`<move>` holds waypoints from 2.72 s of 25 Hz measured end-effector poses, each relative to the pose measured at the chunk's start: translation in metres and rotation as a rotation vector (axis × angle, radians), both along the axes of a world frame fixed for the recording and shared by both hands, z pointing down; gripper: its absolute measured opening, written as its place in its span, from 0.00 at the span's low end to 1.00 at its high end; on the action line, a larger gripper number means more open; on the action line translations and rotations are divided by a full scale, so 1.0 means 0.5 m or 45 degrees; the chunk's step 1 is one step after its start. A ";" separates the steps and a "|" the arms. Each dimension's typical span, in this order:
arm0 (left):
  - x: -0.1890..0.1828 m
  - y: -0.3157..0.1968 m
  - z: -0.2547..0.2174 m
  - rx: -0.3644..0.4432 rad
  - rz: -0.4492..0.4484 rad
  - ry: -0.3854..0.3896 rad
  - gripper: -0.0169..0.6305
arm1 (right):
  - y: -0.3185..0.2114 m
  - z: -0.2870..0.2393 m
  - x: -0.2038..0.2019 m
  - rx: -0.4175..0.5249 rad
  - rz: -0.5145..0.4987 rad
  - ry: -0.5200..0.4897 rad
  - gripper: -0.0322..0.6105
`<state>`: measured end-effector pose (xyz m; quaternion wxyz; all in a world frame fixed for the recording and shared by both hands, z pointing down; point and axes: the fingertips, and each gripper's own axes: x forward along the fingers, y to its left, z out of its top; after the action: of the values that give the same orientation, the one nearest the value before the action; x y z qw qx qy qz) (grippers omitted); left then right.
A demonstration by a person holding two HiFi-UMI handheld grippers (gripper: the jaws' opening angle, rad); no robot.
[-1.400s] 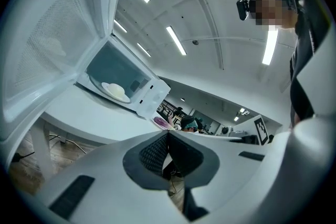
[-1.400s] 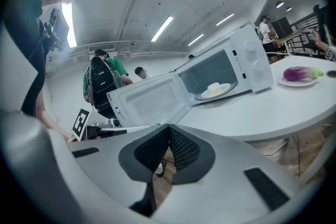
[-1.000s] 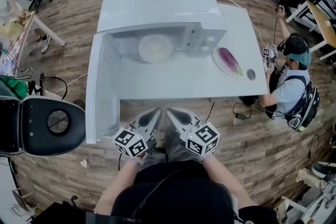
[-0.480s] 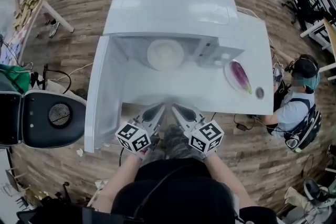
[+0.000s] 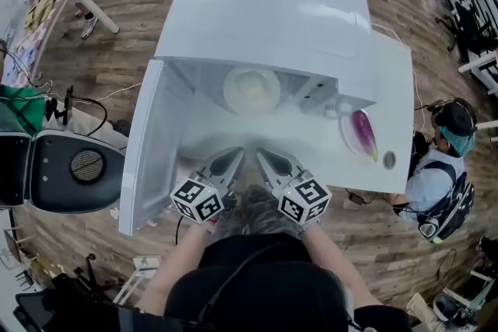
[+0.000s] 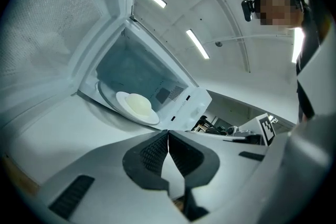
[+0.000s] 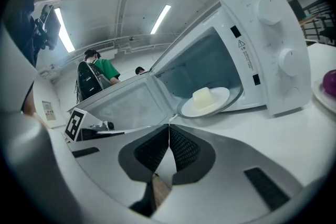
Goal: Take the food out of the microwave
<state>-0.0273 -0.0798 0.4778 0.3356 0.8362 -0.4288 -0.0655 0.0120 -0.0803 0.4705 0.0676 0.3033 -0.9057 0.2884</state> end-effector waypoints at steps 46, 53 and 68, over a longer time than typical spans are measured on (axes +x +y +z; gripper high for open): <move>-0.029 -0.143 0.059 -0.201 -0.021 0.102 0.05 | -0.208 0.109 0.036 -0.937 0.720 -0.546 0.18; -0.028 -0.143 0.056 -0.236 -0.010 0.210 0.05 | -0.200 0.099 0.039 -0.934 0.718 -0.592 0.12; -0.034 -0.141 0.068 -0.429 -0.149 0.579 0.21 | -0.157 0.076 0.050 -0.923 0.638 -0.758 0.09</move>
<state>-0.0443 -0.1502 0.5119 0.5530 0.7064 -0.3949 -0.1984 0.0371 -0.1589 0.5085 -0.1628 0.3726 -0.6276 0.6639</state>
